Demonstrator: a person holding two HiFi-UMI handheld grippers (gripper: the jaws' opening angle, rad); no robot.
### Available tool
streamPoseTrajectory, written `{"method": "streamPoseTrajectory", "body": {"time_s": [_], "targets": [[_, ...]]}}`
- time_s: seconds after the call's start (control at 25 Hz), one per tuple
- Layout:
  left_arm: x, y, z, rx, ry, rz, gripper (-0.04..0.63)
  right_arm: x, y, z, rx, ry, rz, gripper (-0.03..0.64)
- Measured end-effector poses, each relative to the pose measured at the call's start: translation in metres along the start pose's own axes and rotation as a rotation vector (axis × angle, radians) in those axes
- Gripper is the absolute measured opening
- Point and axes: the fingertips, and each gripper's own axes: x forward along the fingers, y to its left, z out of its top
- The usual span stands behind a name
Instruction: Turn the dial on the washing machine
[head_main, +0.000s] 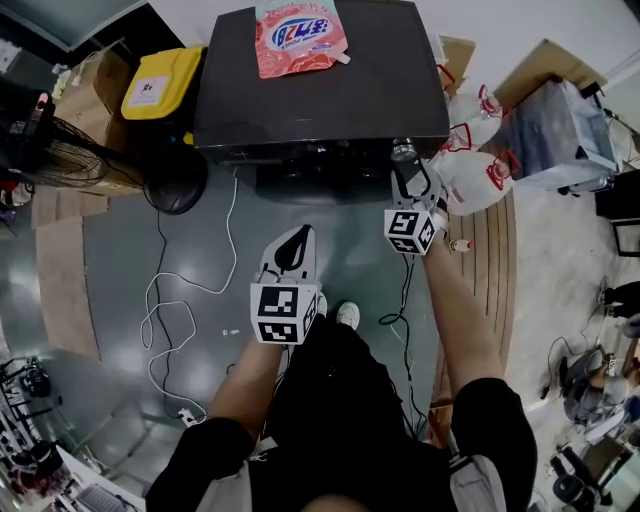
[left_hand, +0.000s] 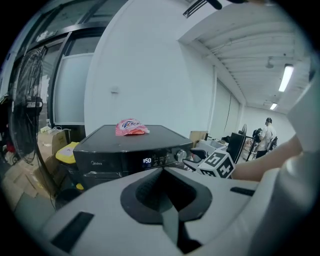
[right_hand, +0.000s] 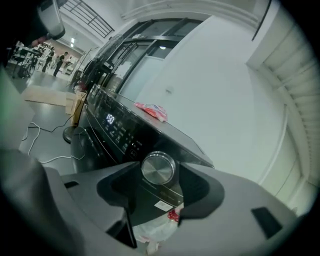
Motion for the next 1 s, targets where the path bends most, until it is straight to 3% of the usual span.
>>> {"method": "streamPoseTrajectory", "body": {"time_s": [0.16, 0.76, 1.0], "targets": [[0.007, 0.004, -0.015, -0.009, 0.025, 0.015, 0.009, 0.017, 0.005, -0.008, -0.043, -0.005, 0.003, 0.259], [0.014, 0.012, -0.018, 0.005, 0.049, 0.039, 0.009, 0.034, 0.002, -0.011, -0.027, -0.020, 0.002, 0.253], [0.016, 0.011, -0.018, 0.007, 0.052, 0.036, 0.009, 0.035, 0.004, -0.011, -0.106, -0.029, 0.009, 0.253]]}}
